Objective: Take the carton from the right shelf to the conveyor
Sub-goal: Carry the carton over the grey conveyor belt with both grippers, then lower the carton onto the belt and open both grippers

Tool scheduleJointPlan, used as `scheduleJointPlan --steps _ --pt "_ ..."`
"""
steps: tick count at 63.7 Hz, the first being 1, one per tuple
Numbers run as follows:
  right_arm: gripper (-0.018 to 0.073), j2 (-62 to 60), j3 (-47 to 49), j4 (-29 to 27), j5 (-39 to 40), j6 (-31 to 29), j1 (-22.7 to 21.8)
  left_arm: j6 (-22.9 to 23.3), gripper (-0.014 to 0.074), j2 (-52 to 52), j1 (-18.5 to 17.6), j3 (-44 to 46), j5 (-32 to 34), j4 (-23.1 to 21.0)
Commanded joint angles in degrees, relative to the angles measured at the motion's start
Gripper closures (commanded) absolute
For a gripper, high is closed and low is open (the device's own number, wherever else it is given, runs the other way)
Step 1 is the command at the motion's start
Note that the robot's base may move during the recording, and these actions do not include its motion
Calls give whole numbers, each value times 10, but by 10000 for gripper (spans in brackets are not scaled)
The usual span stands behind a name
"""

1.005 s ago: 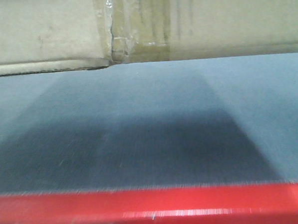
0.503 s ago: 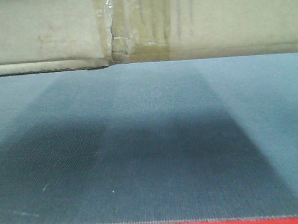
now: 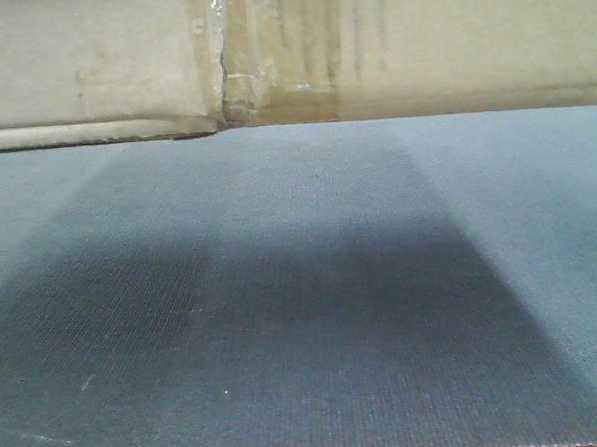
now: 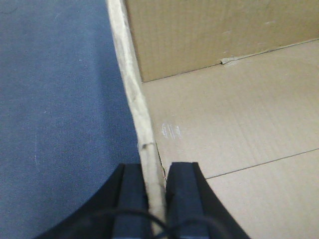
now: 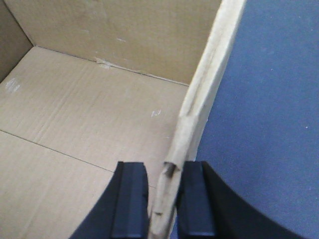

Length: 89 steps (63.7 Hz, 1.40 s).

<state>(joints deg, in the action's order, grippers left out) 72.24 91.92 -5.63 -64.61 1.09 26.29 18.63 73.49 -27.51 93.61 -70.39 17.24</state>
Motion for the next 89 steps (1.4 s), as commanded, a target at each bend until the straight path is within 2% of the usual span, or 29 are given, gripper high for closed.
scheduleJointPlan --steps 1,53,72,89 --pt "627 -8 4 -10 25 -15 2 -7 606 -6 -4 1 15 1" --pt "627 -8 4 -10 27 -15 2 -7 606 -6 -4 1 20 0" --pt "627 -1 4 -13 46 -15 2 -7 606 5 6 -4 114 -6" --pt "627 82 4 -4 129 -15 1 -7 606 91 66 -4 185 -20"
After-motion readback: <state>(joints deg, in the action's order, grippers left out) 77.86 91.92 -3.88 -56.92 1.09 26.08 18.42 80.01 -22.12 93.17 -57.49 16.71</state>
